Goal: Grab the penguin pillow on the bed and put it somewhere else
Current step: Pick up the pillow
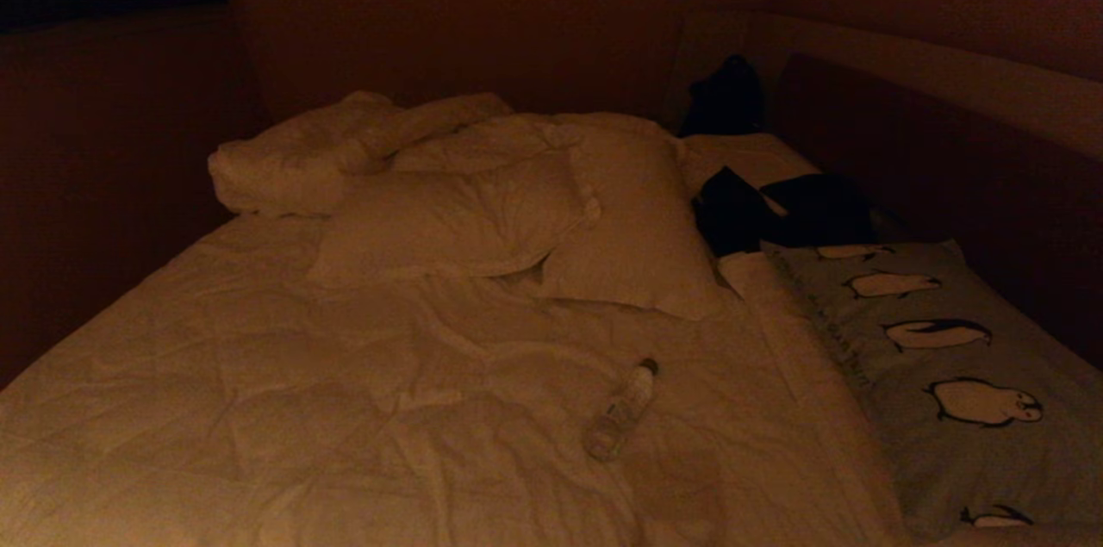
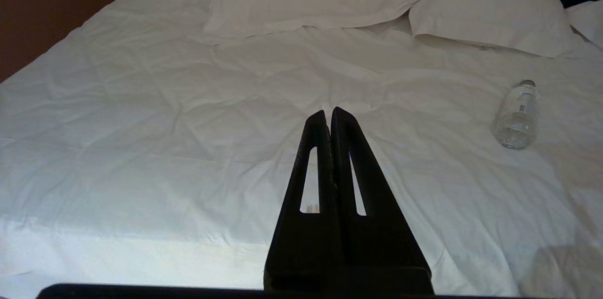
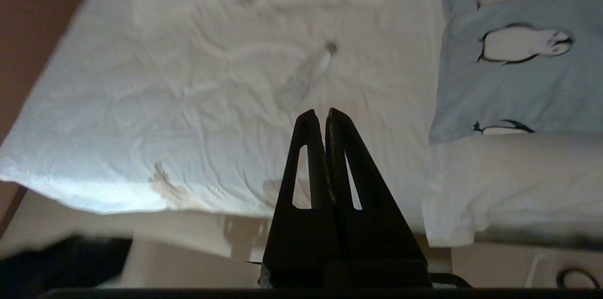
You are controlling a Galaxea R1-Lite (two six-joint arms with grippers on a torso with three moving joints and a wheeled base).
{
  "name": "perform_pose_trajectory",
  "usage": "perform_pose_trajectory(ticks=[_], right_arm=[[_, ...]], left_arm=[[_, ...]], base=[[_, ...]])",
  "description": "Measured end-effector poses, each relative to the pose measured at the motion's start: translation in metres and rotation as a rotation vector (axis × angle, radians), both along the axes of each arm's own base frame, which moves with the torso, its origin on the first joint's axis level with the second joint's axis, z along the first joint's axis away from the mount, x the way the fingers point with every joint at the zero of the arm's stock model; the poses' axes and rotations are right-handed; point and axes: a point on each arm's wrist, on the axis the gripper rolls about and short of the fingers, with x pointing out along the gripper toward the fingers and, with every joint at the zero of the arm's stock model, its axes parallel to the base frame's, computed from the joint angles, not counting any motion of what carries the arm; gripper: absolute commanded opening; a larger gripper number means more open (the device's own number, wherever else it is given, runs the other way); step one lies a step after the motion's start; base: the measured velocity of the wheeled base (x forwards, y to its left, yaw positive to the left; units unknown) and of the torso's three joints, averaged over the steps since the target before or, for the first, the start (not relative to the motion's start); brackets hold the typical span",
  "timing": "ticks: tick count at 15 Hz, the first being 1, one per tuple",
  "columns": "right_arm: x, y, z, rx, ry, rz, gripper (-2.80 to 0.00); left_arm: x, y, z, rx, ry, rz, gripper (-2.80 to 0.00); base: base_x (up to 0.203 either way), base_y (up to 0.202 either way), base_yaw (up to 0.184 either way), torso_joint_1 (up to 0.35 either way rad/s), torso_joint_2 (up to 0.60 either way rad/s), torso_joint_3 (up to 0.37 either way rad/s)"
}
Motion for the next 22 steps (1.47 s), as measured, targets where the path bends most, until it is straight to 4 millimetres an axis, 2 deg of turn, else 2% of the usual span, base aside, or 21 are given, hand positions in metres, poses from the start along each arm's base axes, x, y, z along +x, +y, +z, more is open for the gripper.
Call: perform_pose_trajectory(ticks=[2,4,8,12,16,22], right_arm=[[-0.041,0.003,-0.020,-0.007,-0.094,-0.009,-2.80],[-0.069,0.001,-0.033,0.005,-0.155,-0.008,-2.80],[-0.090,-0.007,-0.047,0.027,-0.191,-0.017,-2.80],[-0.090,-0.010,-0.074,-0.012,-0.199,0.007,-2.80],[-0.080,-0.011,-0.114,-0.059,-0.227,-0.023,-2.80],[-0.062,-0.014,-0.125,-0.111,-0.311,-0.169,-2.80]], left_arm=[[0.000,0.000,0.000,0.000,0.000,0.000,-2.80],[0.000,0.000,0.000,0.000,0.000,0.000,-2.80],[0.000,0.000,0.000,0.000,0.000,0.000,-2.80],[0.000,0.000,0.000,0.000,0.000,0.000,-2.80],[0.000,0.000,0.000,0.001,0.000,0.000,-2.80],[0.000,0.000,0.000,0.000,0.000,-0.001,-2.80]], base=[[0.000,0.000,0.000,0.000,0.00,0.000],[0.000,0.000,0.000,0.000,0.00,0.000],[0.000,0.000,0.000,0.000,0.00,0.000],[0.000,0.000,0.000,0.000,0.00,0.000],[0.000,0.000,0.000,0.000,0.00,0.000],[0.000,0.000,0.000,0.000,0.00,0.000]])
